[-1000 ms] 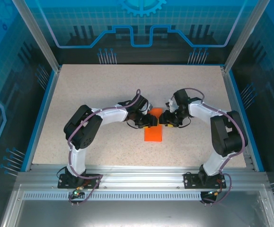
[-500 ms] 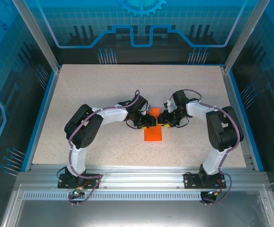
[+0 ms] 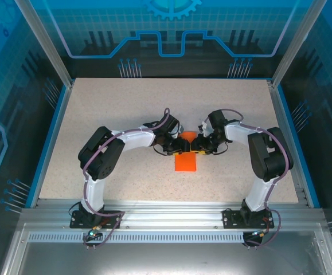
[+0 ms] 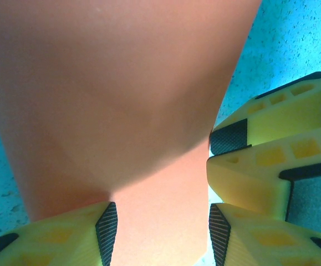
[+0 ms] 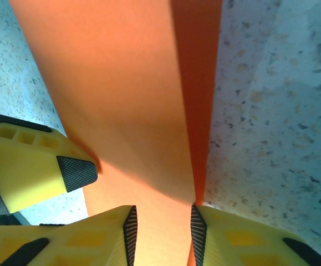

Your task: Fold a paper plane with a square sheet of paper (fold left side to right side)

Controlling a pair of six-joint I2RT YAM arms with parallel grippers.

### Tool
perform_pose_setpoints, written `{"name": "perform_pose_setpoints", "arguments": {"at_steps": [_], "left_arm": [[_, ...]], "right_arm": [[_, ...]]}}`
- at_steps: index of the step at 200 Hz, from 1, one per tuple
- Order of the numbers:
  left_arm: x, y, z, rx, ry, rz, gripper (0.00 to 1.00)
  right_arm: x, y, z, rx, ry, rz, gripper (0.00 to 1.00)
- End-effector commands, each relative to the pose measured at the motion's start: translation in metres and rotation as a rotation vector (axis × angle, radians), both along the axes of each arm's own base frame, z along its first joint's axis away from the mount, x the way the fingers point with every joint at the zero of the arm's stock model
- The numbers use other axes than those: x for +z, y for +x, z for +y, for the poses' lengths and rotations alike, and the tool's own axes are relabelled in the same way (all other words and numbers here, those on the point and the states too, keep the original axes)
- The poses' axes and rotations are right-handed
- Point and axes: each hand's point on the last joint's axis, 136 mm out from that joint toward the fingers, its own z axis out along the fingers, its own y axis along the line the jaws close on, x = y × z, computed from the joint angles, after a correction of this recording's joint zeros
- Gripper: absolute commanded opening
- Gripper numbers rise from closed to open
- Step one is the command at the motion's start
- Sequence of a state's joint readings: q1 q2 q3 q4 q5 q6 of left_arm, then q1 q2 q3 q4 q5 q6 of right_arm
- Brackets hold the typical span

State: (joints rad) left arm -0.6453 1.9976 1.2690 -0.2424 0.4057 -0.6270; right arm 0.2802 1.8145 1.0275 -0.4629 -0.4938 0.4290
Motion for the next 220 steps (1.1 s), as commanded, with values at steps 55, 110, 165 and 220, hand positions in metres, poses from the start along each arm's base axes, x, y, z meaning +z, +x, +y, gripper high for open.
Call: {"name": "perform_pose_setpoints", "arguments": {"at_steps": [55,110,165,220], "left_arm": [[0.007,0.003,-0.004,-0.005,-0.008,-0.007,0.52],[0.007,0.003,-0.003,-0.004,-0.008,-0.010,0.52],[0.015,0.004,-0.001,-0.001,-0.012,-0.023,0.52],[0.020,0.004,-0.001,-0.001,-0.015,-0.029,0.54]], "right_arm": [[0.003,0.001,-0.004,-0.026,0.045,0.006,0.38],[-0.002,0.001,0.002,-0.015,0.054,0.026,0.26],[-0.002,0.007,0.002,-0.004,0.032,0.018,0.06],[-0.009,0.011,0.001,0.010,-0.022,0.029,0.06]]}}
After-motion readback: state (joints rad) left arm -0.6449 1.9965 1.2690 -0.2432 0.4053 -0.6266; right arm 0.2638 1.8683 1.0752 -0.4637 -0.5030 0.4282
